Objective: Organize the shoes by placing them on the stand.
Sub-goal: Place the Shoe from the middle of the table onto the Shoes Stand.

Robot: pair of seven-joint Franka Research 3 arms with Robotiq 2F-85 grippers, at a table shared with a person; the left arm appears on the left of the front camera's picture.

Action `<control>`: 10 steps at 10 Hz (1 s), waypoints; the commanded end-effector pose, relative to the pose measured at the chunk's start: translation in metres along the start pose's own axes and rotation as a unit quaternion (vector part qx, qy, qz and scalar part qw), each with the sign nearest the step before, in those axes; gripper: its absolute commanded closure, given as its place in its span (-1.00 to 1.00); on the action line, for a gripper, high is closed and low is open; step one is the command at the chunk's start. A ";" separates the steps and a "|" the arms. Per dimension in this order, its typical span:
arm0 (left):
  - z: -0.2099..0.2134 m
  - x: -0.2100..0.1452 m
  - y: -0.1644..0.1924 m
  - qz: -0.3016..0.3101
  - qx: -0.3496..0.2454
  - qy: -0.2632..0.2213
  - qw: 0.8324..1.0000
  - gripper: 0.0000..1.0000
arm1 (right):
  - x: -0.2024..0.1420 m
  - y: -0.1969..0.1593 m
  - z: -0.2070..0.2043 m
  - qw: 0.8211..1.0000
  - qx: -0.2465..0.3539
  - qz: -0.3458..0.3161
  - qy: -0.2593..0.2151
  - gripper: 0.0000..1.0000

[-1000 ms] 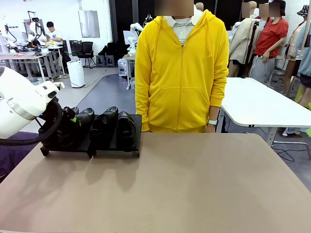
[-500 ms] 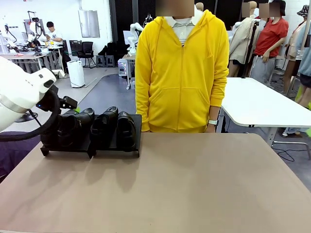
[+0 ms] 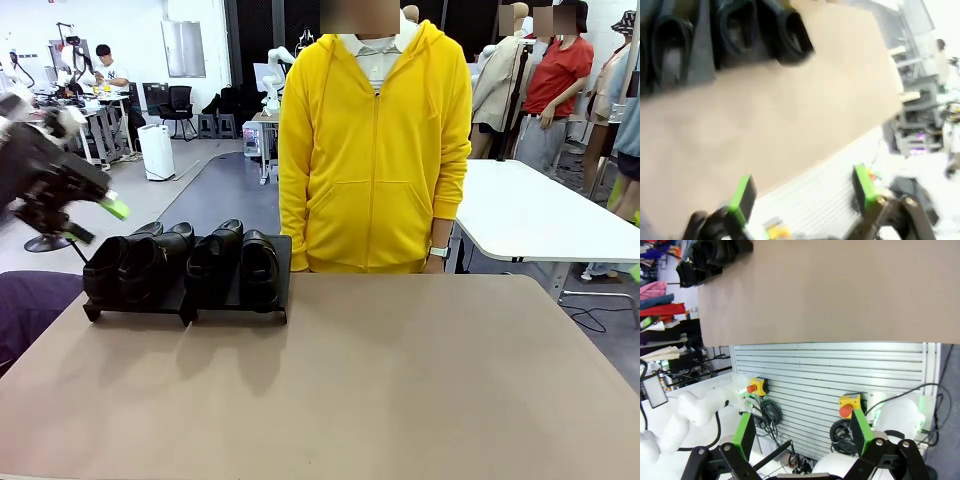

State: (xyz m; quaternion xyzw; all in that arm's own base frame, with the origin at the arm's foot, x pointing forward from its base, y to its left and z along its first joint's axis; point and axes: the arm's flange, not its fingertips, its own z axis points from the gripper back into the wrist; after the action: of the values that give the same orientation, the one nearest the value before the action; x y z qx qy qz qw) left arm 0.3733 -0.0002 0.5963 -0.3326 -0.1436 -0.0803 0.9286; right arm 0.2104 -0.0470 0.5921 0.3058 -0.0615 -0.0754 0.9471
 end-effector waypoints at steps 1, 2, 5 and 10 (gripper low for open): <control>0.054 -0.029 -0.009 0.086 -0.021 0.084 0.993 -1.00 | 0.002 0.003 0.003 1.000 0.017 0.011 0.001 -1.00; 0.055 -0.065 -0.021 0.149 0.030 0.114 0.982 -1.00 | 0.002 0.003 0.003 1.000 0.017 0.011 0.001 -1.00; 0.063 -0.148 -0.035 0.202 0.072 0.080 0.973 -1.00 | 0.002 0.003 0.003 1.000 0.017 0.011 0.001 -1.00; 0.066 -0.133 -0.039 0.195 0.065 0.106 0.973 -1.00 | 0.002 0.003 0.003 1.000 0.017 0.011 0.001 -1.00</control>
State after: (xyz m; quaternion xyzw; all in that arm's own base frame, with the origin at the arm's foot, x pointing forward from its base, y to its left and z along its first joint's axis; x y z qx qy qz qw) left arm 0.2211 0.0199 0.6213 -0.2773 0.0212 0.0864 0.9566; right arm 0.2105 -0.0470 0.5921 0.3059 -0.0615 -0.0755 0.9471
